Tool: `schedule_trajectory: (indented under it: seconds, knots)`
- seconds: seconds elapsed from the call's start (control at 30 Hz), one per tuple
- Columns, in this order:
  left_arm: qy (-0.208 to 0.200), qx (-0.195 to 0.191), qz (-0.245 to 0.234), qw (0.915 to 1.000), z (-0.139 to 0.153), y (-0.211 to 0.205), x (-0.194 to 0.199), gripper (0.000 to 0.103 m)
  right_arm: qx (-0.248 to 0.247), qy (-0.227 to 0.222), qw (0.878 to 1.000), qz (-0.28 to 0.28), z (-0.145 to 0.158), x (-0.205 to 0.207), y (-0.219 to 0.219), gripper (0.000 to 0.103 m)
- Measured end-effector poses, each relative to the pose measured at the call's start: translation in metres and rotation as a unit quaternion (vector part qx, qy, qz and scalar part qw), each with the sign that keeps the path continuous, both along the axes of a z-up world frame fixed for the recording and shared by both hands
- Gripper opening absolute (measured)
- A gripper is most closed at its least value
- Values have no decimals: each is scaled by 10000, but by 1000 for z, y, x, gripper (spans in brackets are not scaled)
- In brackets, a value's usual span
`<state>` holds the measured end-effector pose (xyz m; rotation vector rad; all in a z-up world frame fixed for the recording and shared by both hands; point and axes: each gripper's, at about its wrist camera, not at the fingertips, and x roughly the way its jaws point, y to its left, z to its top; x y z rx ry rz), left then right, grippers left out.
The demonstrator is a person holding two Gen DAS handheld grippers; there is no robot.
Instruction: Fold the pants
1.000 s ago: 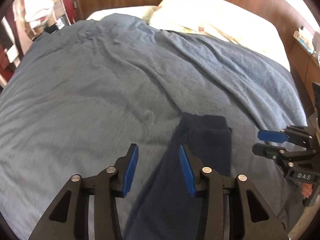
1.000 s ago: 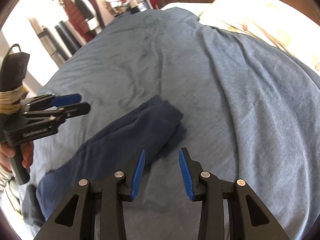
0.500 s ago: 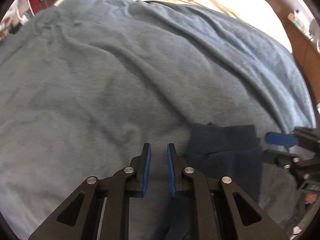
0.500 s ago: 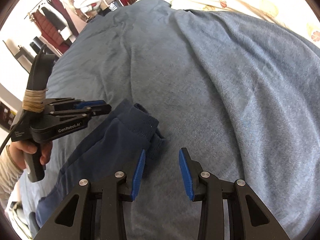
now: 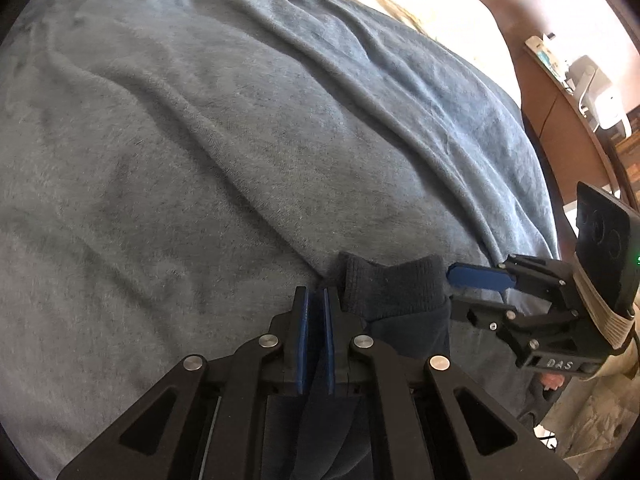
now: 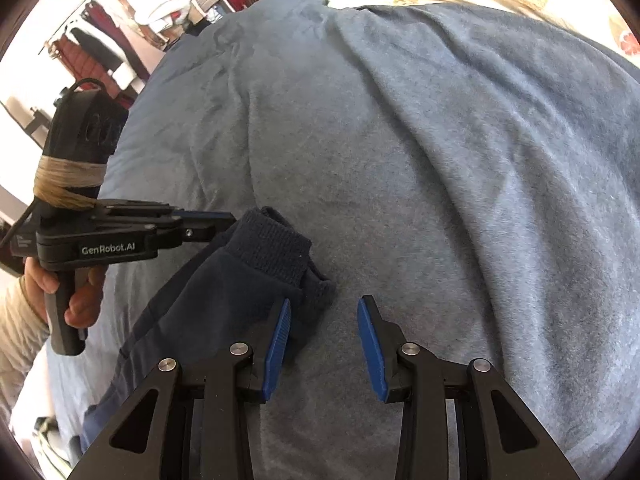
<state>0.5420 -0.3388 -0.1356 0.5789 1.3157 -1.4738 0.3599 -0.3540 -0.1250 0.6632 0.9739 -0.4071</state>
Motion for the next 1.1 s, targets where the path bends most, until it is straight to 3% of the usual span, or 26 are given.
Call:
schedule_trajectory:
  seconds: [0.13, 0.3, 0.37, 0.43, 0.5, 0.57, 0.63, 0.73, 0.9, 1.03, 1.1]
  knots:
    - [150, -75, -258, 9995, 4, -10, -4, 7, -52, 39, 10000, -66, 1, -7, -7, 36]
    - [213, 41, -193, 9996, -5, -20, 0, 9, 87, -139, 9999, 12, 0, -2, -8, 35]
    - [304, 57, -261, 9992, -6, -24, -1, 28, 170, -160, 9997, 28, -2, 1, -8, 35]
    - [221, 96, -353, 9991, -7, -24, -1, 38, 366, -213, 9991, -3, -6, 2, -10, 35]
    - [175, 162, -436, 9988, -10, -27, -4, 39, 450, -271, 9986, -28, -9, 2, -12, 35]
    - [264, 232, -452, 9984, -14, -28, -6, 33, 453, -293, 9985, 19, -12, 4, -11, 34]
    - [376, 309, -436, 9979, -17, -29, -8, 25, 594, -299, 9978, 73, -16, 5, -11, 21]
    - [169, 232, -426, 9987, -9, -26, -11, 14, 730, -322, 9968, 38, -19, 6, -12, 13]
    - [17, -225, -204, 9995, 18, -26, -6, 12, 269, -459, 9986, -57, 3, 3, -12, 10]
    - [-87, -175, 79, 9998, 10, -41, 2, 4, -119, -400, 9990, -129, 9, 7, -14, 10]
    - [-188, -250, 358, 9989, 10, -45, 11, 2, -10, -286, 9994, -196, 1, 9, -19, 10]
